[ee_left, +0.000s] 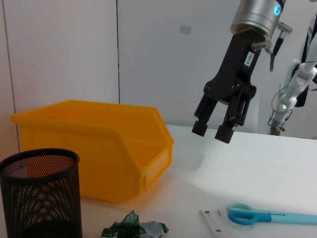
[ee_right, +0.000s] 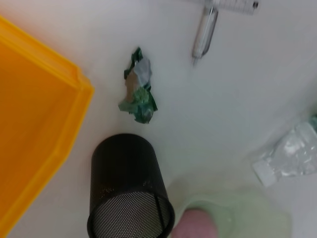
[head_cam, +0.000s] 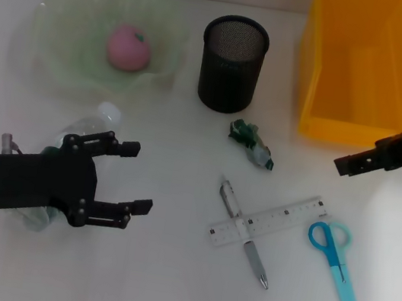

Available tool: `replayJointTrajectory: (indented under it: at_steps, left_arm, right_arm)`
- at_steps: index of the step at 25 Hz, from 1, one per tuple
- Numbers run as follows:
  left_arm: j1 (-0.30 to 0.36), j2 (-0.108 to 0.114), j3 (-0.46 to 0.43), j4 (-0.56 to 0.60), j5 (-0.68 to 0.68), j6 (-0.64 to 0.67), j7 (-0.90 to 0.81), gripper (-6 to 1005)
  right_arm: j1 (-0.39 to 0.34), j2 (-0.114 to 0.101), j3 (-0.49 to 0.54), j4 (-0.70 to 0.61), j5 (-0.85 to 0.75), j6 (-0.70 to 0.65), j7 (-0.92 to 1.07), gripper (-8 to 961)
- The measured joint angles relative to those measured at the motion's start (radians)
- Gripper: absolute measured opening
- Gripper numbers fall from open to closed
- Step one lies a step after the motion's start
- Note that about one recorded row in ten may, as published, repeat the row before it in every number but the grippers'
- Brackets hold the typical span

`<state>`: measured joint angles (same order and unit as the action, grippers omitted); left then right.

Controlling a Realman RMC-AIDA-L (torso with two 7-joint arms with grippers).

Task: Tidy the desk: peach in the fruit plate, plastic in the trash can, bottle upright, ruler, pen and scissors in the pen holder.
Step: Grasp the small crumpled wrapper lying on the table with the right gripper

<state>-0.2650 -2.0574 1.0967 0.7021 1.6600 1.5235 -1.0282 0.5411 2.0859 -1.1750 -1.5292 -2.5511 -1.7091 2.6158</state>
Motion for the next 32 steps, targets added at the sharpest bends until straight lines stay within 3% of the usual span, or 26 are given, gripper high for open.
replayJointTrajectory:
  at_steps: [11,21,32]
  left_arm:
    - [-0.005,0.001,-0.002,0.001,0.001,-0.008,-0.007,869]
    - [-0.009,0.009,0.002,-0.004,0.001,-0.002,-0.007,870]
    - [-0.01,0.002,-0.002,-0.004,0.04,0.007,-0.011,869]
  right_arm:
    - [-0.065,0.005,-0.239,0.249,0.162,0.463,0.18,763]
    - [-0.049,0.002,-0.311,0.366,0.233,0.613,0.168,748]
    - [0.003,0.002,-0.379,0.424,0.235,0.669,0.169,732]
